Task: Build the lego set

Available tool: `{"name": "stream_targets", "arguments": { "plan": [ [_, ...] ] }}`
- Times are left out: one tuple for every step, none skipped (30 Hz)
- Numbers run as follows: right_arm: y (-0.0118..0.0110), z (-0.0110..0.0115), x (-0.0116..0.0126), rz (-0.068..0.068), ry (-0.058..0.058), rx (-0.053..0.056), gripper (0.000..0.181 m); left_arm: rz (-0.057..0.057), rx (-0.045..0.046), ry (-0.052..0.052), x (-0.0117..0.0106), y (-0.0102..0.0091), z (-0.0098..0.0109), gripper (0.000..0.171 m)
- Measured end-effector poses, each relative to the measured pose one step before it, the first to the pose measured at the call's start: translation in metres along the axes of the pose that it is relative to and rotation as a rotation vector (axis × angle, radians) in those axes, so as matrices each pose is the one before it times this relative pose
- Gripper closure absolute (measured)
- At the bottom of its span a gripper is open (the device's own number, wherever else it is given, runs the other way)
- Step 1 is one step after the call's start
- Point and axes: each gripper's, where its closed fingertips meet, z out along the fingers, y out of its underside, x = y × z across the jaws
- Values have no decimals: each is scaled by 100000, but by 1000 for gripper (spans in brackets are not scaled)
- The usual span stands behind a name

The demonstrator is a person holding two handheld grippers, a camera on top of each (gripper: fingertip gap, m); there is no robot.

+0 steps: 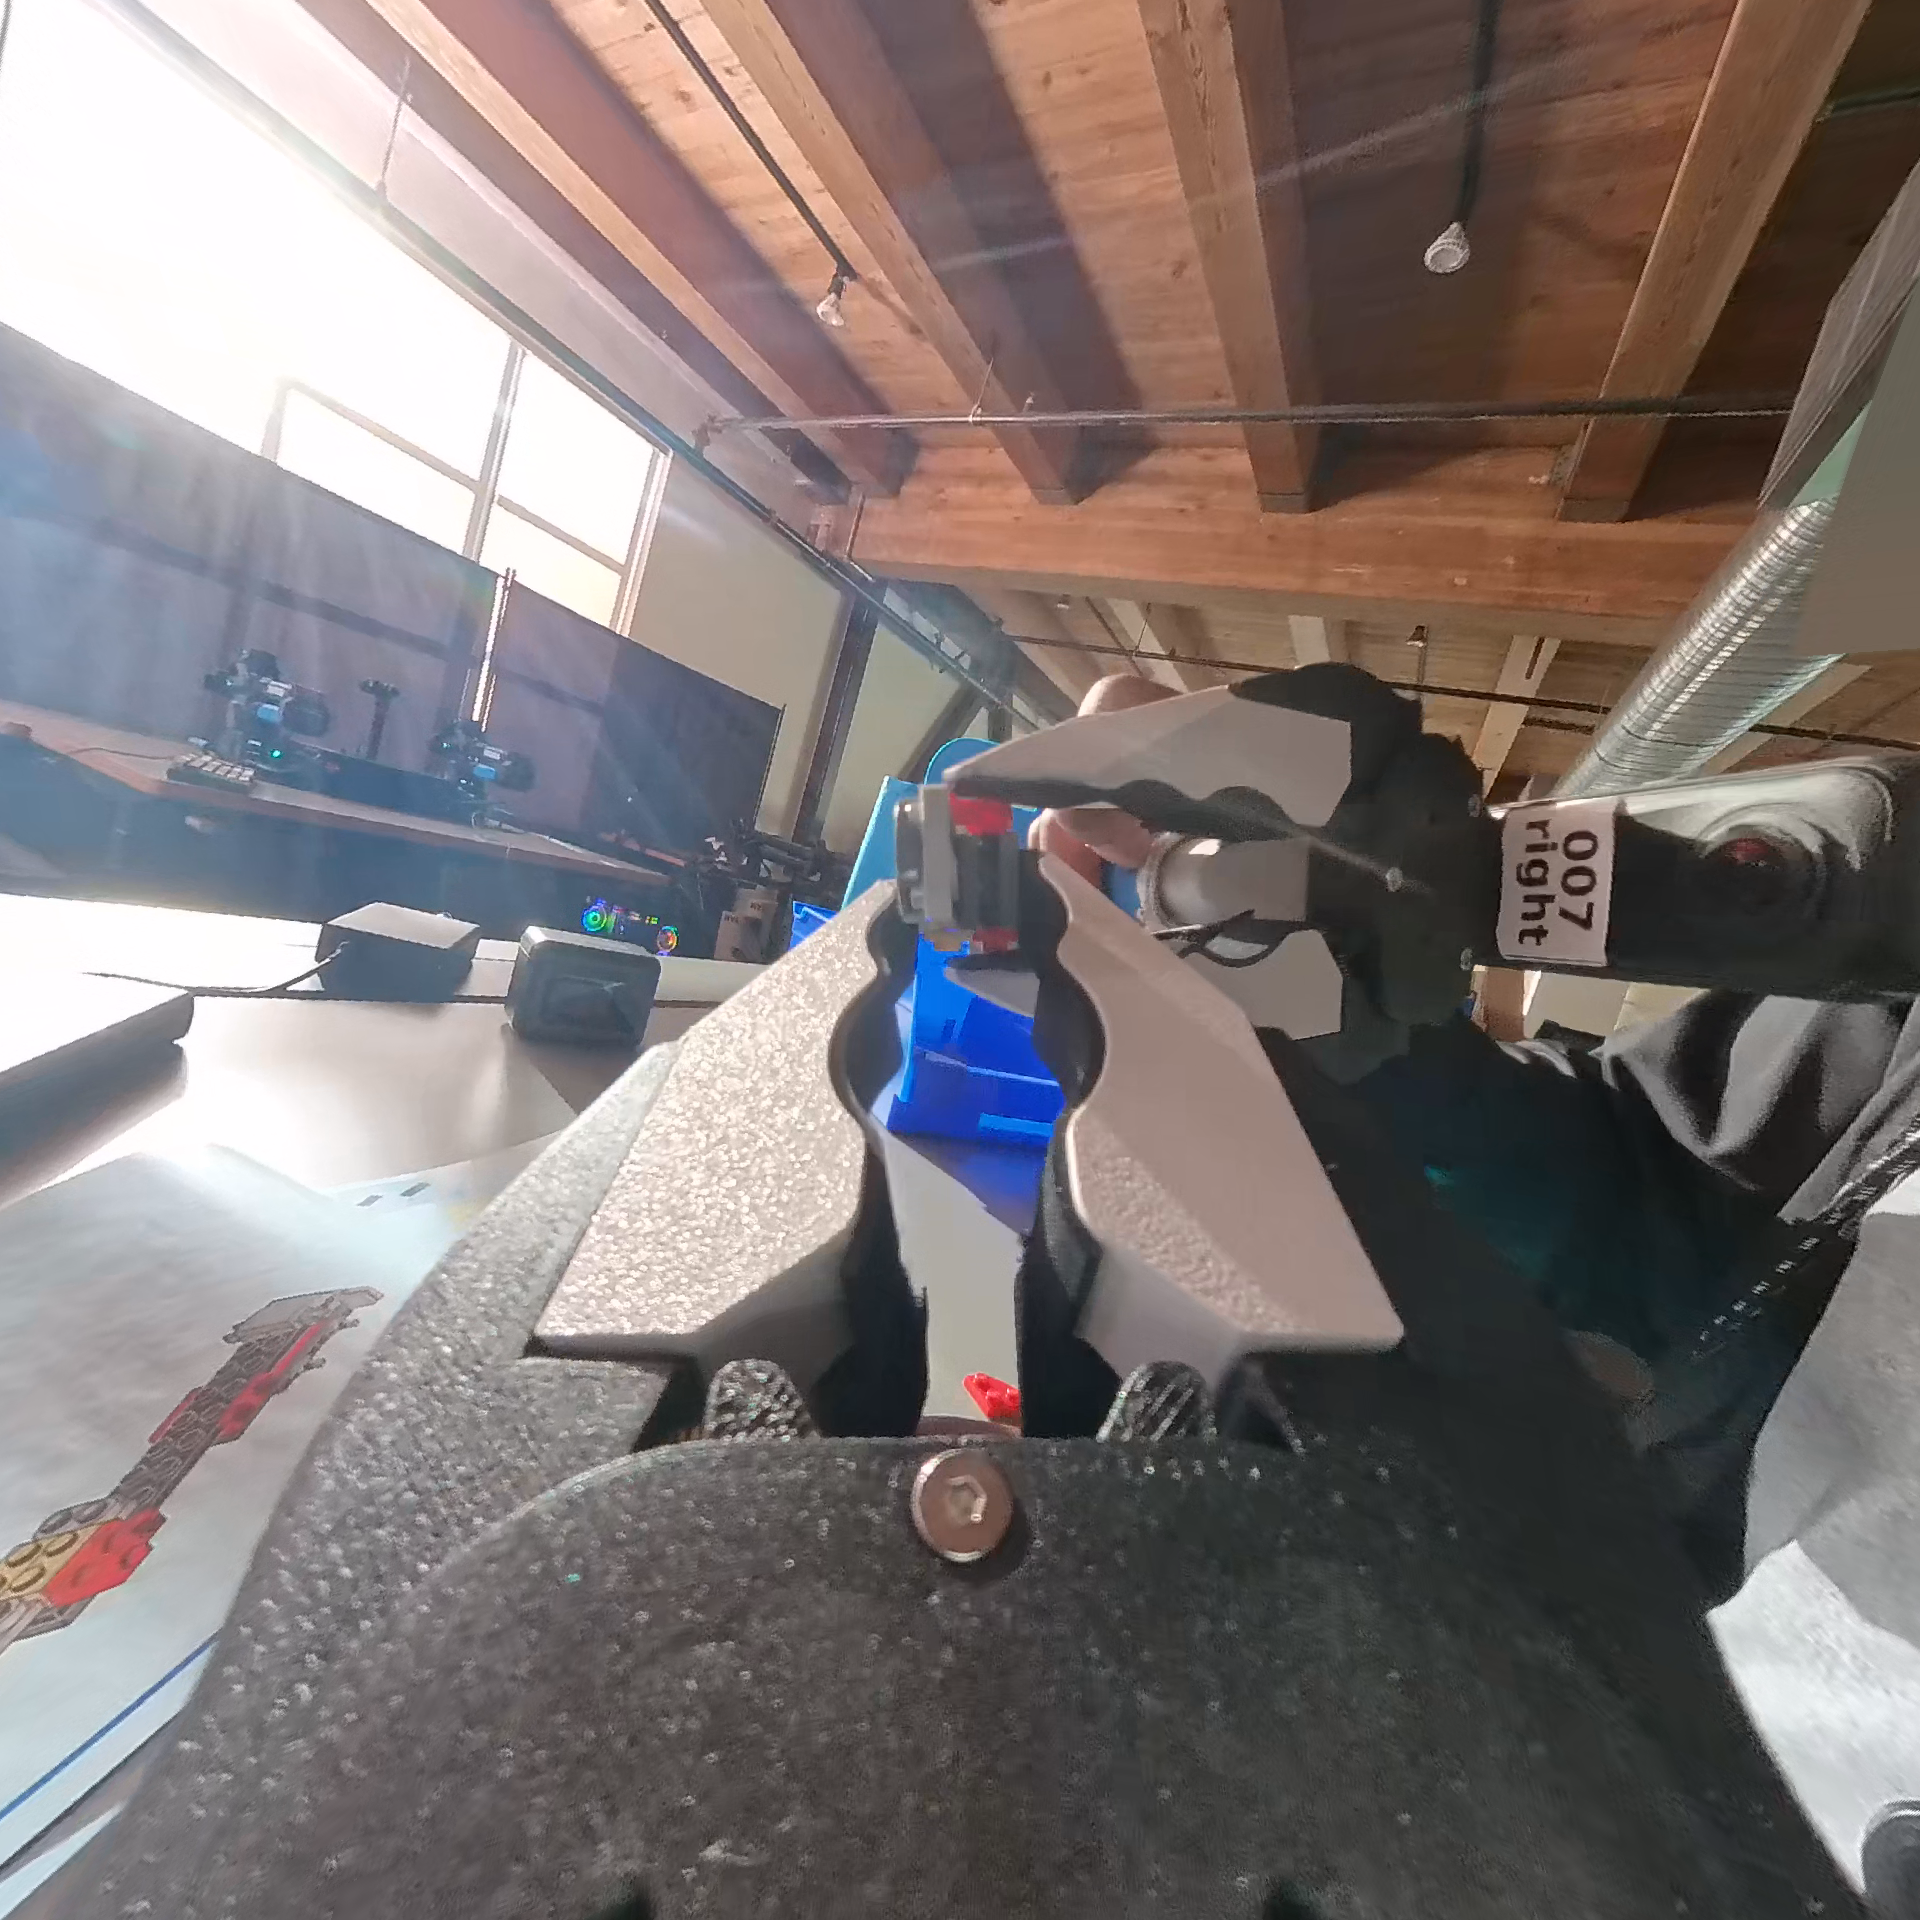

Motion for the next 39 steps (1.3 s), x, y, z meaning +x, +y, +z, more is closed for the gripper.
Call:
{"name": "stream_targets", "arguments": {
  "plan": [
    [69, 51, -73, -347, -180, -182, 150, -287, -590, -497, -113, 86, -19, 151],
    [-14, -3, -41, 703, -311, 517, 150, -81, -302, -46, -21, 40, -12, 151],
    [-51, -42, -1, 1249, -338, 886, 150, 88, 65, 122, 38, -2, 0, 151],
    [13, -24, -42, 1018, -608, 379, 151, 196, -336, -191, -17, 53, -4, 151],
    [49, 19, -42, 126, -259, -8, 151, -115, -327, -318, -56, 57, 11, 151],
    [14, 9, -32, -249, 58, 58, 151, -65, -79, -204, -36, 30, -7, 151],
    [25, 6, -45, 151, -355, -63, 151, -42, -310, -136, -36, 41, -12, 151],
    [-4, -7, -16, 512, -455, 220, 151, -163, -65, -50, -12, 14, -7, 151],
    [-9, -4, -17, 433, -434, 343, 151, 46, -29, -23, -2, 18, -1, 151],
    [37, -5, -42, -257, -395, -29, 151, 206, -396, -282, -34, 55, 4, 151],
    [58, 17, -56, -494, -216, -284, 151, -32, -387, -365, -61, 70, 12, 151],
    [29, 8, -37, -270, -76, -78, 151, -137, -209, -158, -35, 42, 3, 151],
    [1, 1, -33, -454, 60, -45, 151, 38, -196, -119, -19, 27, -14, 151],
    [-15, -26, -26, -810, 144, 73, 151, 65, -140, 37, 17, 21, 5, 152],
    [-25, -28, 5, -457, 99, 206, 151, 214, -8, 14, 24, 4, 4, 152],
    [6, -20, -15, -171, -95, 76, 151, 167, -109, -85, 0, 15, 0, 152],
    [29, -1, -29, -278, -151, -24, 151, -56, -182, -124, -19, 33, 7, 152],
    [42, 10, -46, -784, -41, -193, 151, -80, -307, -165, -30, 52, 6, 152],
    [24, -5, -30, -1050, 140, -162, 151, -63, -228, -135, -27, 41, 12, 152],
    [-8, -21, -19, -589, 59, 175, 152, -1, -77, 125, 11, 12, 2, 152],
    [6, -17, -14, -73, -188, 41, 152, 110, -252, -23, 6, 43, 10, 152],
    [21, -15, -29, -425, -43, 5, 152, -16, -179, 8, 6, 29, 17, 152],
    [72, -5, -57, -786, -265, -371, 152, 122, -382, -339, -49, 55, 19, 152],
    [170, 8, -136, -1916, -476, -840, 151, 394, -1303, -700, -93, 197, 40, 152],
    [30, -21, -34, -639, 122, 134, 151, 36, -252, -70, -8, 44, 25, 152],
    [15, -32, 15, 1383, -103, 499, 151, 56, -114, 84, 21, 9, 18, 152],
    [5, -26, 45, 1597, 204, 474, 151, 126, 234, 75, 19, -32, 31, 151],
    [12, -22, 46, 680, 473, 136, 151, 195, 51, 117, 15, -20, 17, 151],
    [34, -15, 22, 404, 208, -277, 151, 142, -130, -14, 1, 11, 17, 151],
    [-61, -18, 121, 513, 913, 219, 151, -60, 800, 327, 58, -124, -2, 151],
    [-127, -7, 124, 699, 1213, 508, 150, -644, 1100, 807, 78, -171, -30, 151],
    [9, 49, 19, 1091, 227, -135, 150, -1230, 315, 457, -26, -17, -17, 151],
    [62, 64, 9, 1113, 21, -363, 150, -1136, 134, -23, -72, 11, 7, 151],
    [31, 68, 48, 1002, 476, -1, 150, -875, 418, 76, -44, -31, 2, 151],
    [-3, 55, 50, 1000, 542, 125, 150, -940, 393, 246, -13, -43, -8, 151],
    [21, 55, 22, 1099, 235, -104, 150, -1097, 219, 207, -47, -10, -18, 152],
    [71, 61, 27, 855, 252, -477, 149, -791, 167, -166, -68, -4, -14, 151],
    [71, 39, 91, 671, 597, -707, 148, 7, 230, -326, -63, -47, -24, 151],
    [57, 16, 86, 926, 330, -925, 146, 705, 5, -532, -41, -13, -18, 151]
  ]
}}
